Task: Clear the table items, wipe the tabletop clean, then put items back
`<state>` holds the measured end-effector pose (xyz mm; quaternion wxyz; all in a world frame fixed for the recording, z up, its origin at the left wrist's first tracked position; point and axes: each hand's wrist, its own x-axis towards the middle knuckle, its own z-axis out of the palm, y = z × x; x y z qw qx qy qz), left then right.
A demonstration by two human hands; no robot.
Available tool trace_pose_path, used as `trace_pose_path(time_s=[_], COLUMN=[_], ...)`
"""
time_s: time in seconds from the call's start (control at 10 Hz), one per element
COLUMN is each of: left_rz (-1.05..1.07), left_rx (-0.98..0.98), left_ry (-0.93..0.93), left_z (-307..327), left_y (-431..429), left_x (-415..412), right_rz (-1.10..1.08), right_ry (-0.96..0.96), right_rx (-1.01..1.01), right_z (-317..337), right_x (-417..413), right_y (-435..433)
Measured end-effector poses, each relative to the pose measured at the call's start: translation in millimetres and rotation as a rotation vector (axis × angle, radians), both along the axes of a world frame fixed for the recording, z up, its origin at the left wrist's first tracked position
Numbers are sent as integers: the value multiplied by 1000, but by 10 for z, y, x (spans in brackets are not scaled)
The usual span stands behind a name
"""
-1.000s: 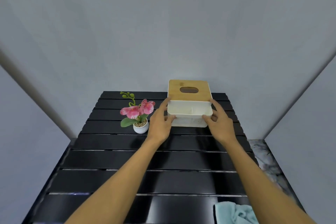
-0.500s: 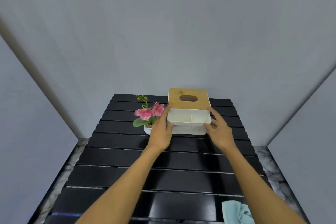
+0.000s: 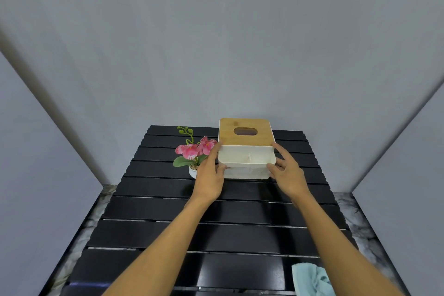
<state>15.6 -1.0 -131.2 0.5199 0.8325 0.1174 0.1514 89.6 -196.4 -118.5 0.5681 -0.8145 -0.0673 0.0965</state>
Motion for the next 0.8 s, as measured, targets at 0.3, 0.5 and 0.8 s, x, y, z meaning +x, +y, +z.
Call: trace_pose_path(time_s=[0.3,0.5,0.8], left_rz=[14,5,69], left_rx=[0,-4,-114], left_ry=[6,2,15], left_z=[-5,-9,157], left_y=[-13,-5,-22], left_x=[6,14,-608], right_rz=[1,3,-29], right_ry=[23,9,-60], right_rx=[26,14,-17], right_z=[4,19,231], right_x=[2,-9,-298], right_y=[-1,5,-228])
